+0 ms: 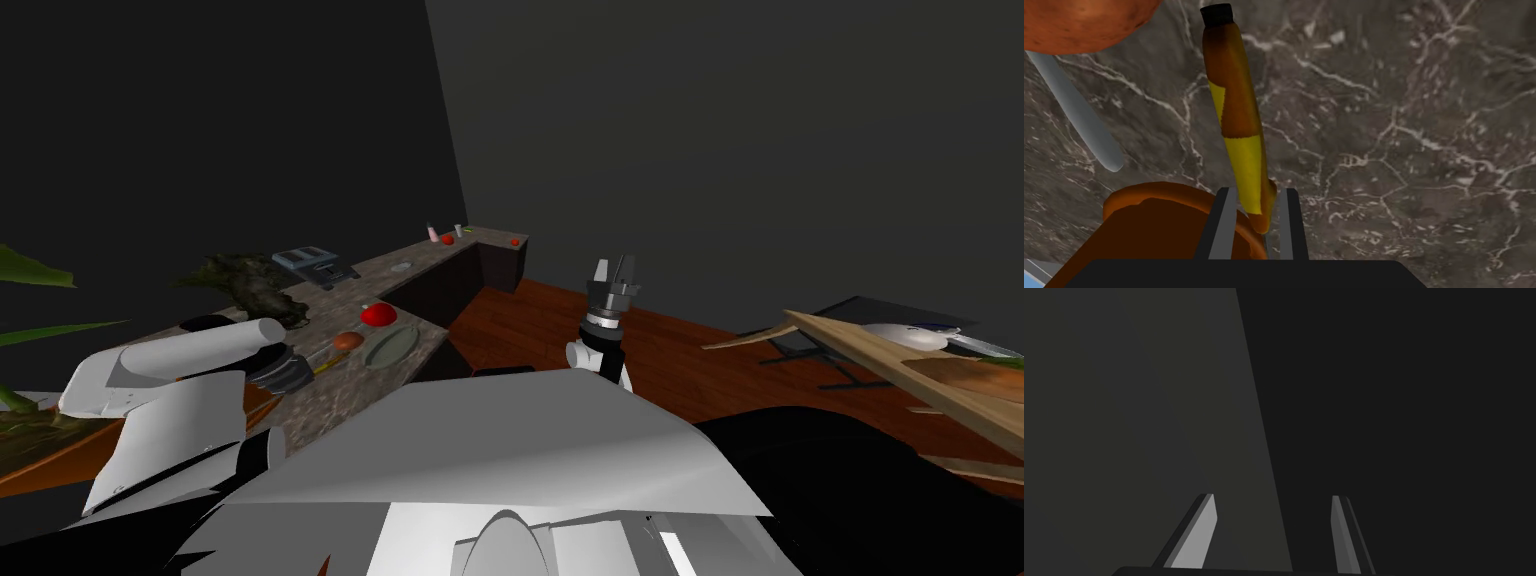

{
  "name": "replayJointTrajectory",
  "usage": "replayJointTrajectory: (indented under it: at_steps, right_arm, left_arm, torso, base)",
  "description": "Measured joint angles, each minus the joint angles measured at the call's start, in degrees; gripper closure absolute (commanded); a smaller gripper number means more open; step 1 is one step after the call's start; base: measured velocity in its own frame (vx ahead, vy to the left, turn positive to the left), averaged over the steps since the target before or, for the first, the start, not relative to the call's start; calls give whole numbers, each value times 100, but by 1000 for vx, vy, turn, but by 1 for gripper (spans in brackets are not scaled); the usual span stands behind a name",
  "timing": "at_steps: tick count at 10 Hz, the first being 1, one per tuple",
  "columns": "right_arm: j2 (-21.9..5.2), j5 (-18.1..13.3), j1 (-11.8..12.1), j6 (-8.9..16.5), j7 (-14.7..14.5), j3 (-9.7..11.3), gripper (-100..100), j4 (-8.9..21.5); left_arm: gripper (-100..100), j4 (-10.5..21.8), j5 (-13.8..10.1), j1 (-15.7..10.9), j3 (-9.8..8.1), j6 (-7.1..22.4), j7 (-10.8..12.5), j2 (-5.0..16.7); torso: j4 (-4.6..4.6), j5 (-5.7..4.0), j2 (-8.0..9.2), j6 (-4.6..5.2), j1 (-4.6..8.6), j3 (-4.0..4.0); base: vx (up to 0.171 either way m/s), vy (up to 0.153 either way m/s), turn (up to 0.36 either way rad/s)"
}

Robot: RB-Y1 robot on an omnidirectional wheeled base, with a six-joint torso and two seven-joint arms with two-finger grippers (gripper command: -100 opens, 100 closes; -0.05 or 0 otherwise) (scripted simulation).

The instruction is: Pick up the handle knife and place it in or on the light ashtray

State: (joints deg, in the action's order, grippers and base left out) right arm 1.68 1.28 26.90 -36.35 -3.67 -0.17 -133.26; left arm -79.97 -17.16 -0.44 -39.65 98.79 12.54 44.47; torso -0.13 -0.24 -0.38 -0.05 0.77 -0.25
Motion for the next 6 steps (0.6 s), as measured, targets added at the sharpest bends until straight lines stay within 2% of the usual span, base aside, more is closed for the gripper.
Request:
replayJointTrajectory:
  at_steps: [2,6]
  right_arm:
    - [0,0,-1,0,0,0,0,0]
    - [-1,0,-1,0,0,0,0,0]
  left_arm:
    - [100,-137,55,49,-62,-21,-154,173]
    - [100,-604,95,225,-236,90,-372,432]
  torso:
    - [5,-4,15,1,10,10]
    - [6,2,11,8,-18,8]
  base:
    - [41,-210,177]
    - [32,-152,102]
